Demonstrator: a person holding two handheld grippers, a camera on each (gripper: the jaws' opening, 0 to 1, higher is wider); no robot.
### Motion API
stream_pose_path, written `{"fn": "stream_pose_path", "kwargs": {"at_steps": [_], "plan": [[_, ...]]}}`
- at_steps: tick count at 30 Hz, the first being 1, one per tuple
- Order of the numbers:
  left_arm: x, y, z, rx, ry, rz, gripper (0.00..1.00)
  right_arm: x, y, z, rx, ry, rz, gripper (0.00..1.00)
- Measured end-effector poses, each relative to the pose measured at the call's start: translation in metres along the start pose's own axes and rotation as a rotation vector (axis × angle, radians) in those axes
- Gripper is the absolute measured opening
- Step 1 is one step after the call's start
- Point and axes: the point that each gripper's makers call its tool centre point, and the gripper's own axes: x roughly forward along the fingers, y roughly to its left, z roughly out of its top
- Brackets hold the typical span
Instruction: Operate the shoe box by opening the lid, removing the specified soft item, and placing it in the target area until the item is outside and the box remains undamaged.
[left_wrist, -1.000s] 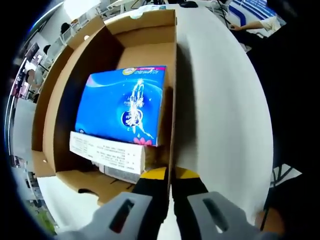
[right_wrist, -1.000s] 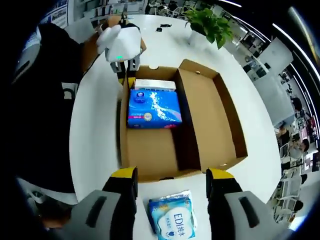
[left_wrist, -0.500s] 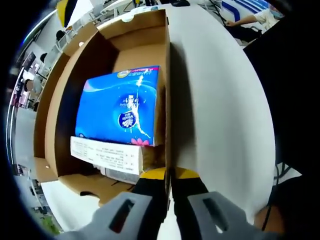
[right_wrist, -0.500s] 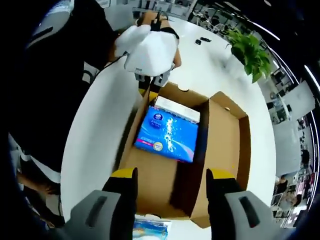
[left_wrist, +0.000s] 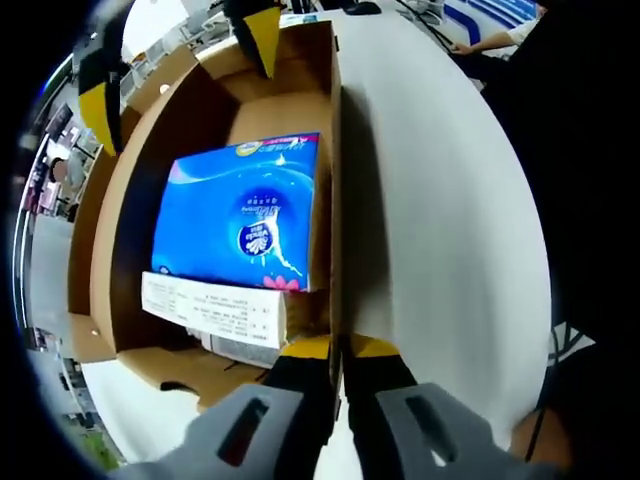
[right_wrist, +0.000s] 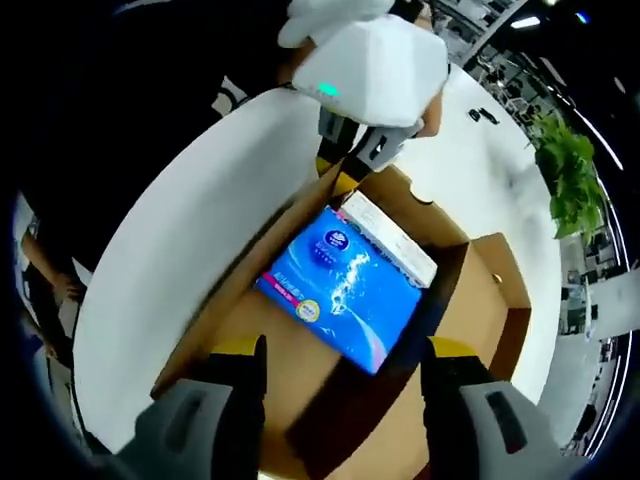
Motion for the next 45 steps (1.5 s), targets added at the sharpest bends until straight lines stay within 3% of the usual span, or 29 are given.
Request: {"fn": "stream_pose_path", "kwargs": {"at_steps": [3, 6, 11, 15, 22, 23, 30, 45], "plan": [[0.0, 0.0, -0.001, 0.004, 0.009, 0.003, 0.03, 0.01, 0.0, 0.006, -0.05, -0.015, 0.021, 0.69], [0.001, 0.0, 0.0, 0.004, 0.004, 0.004, 0.03, 0.02, 0.005, 0.016, -0.093, -0.039, 0.087, 0.7], [0.001, -0.001, 0.0, 0.004, -0.01, -0.001, 0.03, 0.042, 0.004, 0.023, -0.209, -0.017, 0.147, 0.71], [0.001, -0.001, 0.0, 0.003, -0.011, -0.002, 0.03, 0.052, 0.002, 0.031, -0.217, -0.042, 0.17, 0.71], [0.001, 0.0, 0.001, 0.005, -0.002, 0.001, 0.03, 0.056, 0.004, 0.033, -0.271, -0.027, 0.221, 0.73], [0.001, 0.0, 0.001, 0.005, -0.005, 0.0, 0.03, 0.056, 0.007, 0.029, -0.296, 0.004, 0.265, 0.72], [0.001, 0.0, 0.0, 0.006, -0.005, 0.001, 0.03, 0.073, 0.013, 0.026, -0.353, 0.039, 0.314, 0.73], [0.0, 0.001, 0.0, 0.005, -0.004, 0.001, 0.03, 0.068, 0.02, 0.016, -0.26, 0.028, 0.32, 0.73]]}}
